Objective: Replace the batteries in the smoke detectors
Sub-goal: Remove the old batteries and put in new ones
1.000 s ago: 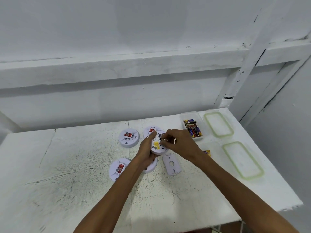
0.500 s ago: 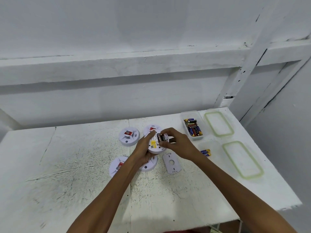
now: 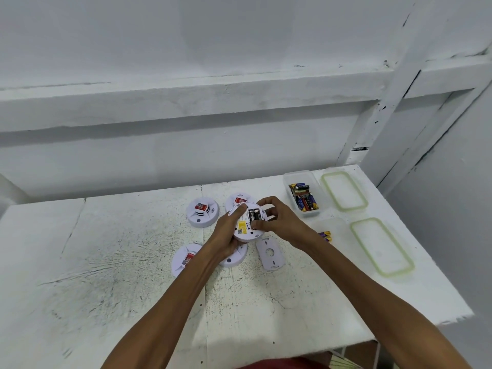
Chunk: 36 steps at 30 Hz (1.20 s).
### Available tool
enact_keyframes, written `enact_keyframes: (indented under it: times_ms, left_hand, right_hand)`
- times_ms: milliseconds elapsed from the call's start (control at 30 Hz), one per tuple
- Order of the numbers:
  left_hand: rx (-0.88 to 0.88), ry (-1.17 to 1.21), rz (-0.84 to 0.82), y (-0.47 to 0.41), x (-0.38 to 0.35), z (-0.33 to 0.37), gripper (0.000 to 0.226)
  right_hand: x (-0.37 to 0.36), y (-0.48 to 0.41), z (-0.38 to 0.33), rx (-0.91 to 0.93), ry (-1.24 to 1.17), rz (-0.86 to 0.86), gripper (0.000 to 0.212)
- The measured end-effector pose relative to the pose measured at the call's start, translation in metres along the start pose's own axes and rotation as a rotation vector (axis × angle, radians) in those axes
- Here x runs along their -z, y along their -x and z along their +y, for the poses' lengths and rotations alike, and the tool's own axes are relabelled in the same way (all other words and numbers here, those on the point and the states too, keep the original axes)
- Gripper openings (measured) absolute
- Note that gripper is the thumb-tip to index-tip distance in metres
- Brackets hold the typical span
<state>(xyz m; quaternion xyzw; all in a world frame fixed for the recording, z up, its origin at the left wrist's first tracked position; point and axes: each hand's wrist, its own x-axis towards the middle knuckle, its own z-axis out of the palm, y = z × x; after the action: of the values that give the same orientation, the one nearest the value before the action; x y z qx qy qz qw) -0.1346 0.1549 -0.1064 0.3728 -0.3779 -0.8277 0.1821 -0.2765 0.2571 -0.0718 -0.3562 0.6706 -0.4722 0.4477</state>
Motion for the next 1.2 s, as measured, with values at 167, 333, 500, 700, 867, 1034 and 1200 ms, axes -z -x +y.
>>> enact_keyframes:
  times_ms: [167, 333, 500, 700, 867, 1034, 1200]
  left_hand:
    - [-0.001, 0.071, -0.032, 0.006, 0.003, 0.009, 0.038]
    - [0.022, 0.095, -0.045, 0.011, 0.003, 0.014, 0.042]
    - [-0.034, 0.099, -0.021, 0.013, 0.003, 0.010, 0.041]
    - [-0.083, 0.045, 0.086, 0.008, 0.008, 0.007, 0.039]
    - [-0.091, 0.036, 0.121, 0.005, 0.009, 0.004, 0.035]
    - [-0.046, 0.033, 0.104, 0.006, 0.009, 0.003, 0.034]
    - [-0.032, 0.092, 0.003, 0.013, 0.005, 0.002, 0.038]
  right_hand:
    - [-0.001, -0.001, -0.007, -0.002, -0.037, -0.061, 0.044]
    - [0.003, -0.003, -0.008, -0.065, -0.197, -0.103, 0.039]
    - [-0.001, -0.002, -0.011, -0.079, -0.272, -0.098, 0.031]
    - [-0.002, -0.005, 0.018, -0.273, 0.259, 0.154, 0.027]
    - [-0.018, 0.007, 0.050, -0.248, 0.875, 0.072, 0.072]
    - [-0.034, 0.009, 0.054, -0.300, 1.023, 0.065, 0.096]
    - [-0.035, 0.003, 0.055, -0.306, 0.910, 0.087, 0.087]
